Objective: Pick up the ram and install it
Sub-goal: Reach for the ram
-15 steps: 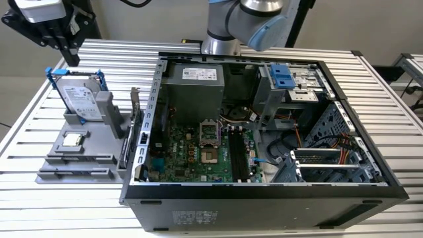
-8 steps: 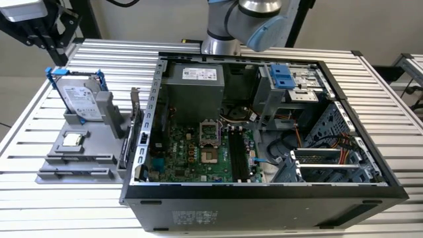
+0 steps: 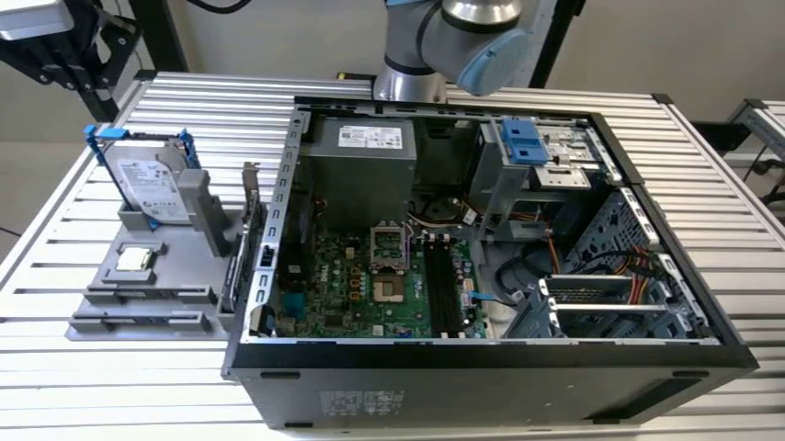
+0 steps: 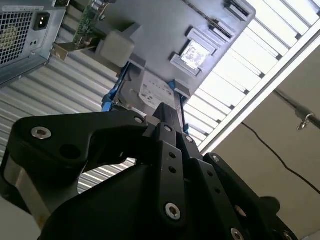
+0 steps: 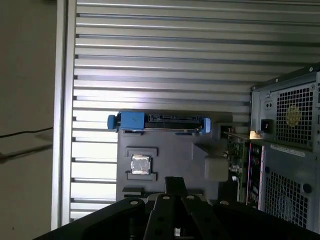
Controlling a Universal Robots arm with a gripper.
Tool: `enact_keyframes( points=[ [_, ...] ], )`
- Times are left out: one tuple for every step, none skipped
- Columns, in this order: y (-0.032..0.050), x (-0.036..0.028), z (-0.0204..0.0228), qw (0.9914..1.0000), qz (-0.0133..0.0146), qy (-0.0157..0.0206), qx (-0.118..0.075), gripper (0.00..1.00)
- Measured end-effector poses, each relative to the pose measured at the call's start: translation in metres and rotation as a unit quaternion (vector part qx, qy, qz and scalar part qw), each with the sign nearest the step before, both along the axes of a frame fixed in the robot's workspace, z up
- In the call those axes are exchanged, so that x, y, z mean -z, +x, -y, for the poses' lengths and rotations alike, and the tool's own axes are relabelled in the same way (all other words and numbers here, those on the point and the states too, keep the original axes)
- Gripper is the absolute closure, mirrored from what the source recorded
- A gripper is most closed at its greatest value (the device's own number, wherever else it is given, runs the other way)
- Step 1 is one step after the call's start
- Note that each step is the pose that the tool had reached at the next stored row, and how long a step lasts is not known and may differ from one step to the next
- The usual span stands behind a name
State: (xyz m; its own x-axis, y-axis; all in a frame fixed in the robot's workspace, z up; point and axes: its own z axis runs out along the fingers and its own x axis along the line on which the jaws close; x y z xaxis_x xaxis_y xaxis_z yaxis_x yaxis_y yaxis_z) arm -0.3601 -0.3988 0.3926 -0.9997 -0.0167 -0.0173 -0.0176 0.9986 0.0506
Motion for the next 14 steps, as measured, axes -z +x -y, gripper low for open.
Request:
enact_keyframes(
  points=[
    [-0.0001, 0.0000, 0.0000, 1.00000, 0.0000, 0.0000, 0.000, 1.00],
    [-0.0002, 0.0001, 0.0005, 1.00000, 0.0000, 0.0000, 0.000, 1.00],
    [-0.0004, 0.0001, 0.0015, 1.00000, 0.0000, 0.0000, 0.000, 1.00],
    [-0.0005, 0.0002, 0.0030, 1.00000, 0.0000, 0.0000, 0.000, 1.00],
    [-0.0006, 0.0001, 0.0048, 1.00000, 0.0000, 0.0000, 0.001, 1.00],
    [-0.0008, 0.0002, 0.0069, 1.00000, 0.0000, 0.0000, 0.001, 1.00],
    [-0.0009, 0.0003, 0.0092, 1.00000, 0.0000, 0.0000, 0.001, 1.00],
    [-0.0010, 0.0003, 0.0113, 1.00000, 0.0000, 0.0000, 0.001, 1.00],
    [-0.0011, 0.0003, 0.0136, 1.00000, 0.0000, 0.0000, 0.002, 1.00],
    [-0.0012, 0.0004, 0.0159, 1.00000, 0.0000, 0.0001, 0.002, 1.00],
    [-0.0013, 0.0004, 0.0182, 1.00000, 0.0000, 0.0000, 0.003, 1.00],
    [-0.0014, 0.0005, 0.0208, 1.00000, 0.0000, 0.0000, 0.003, 1.00],
    [-0.0014, 0.0005, 0.0232, 0.99999, 0.0000, 0.0000, 0.004, 1.00],
    [-0.0015, 0.0006, 0.0257, 0.99999, 0.0000, 0.0000, 0.005, 1.00]
  ],
)
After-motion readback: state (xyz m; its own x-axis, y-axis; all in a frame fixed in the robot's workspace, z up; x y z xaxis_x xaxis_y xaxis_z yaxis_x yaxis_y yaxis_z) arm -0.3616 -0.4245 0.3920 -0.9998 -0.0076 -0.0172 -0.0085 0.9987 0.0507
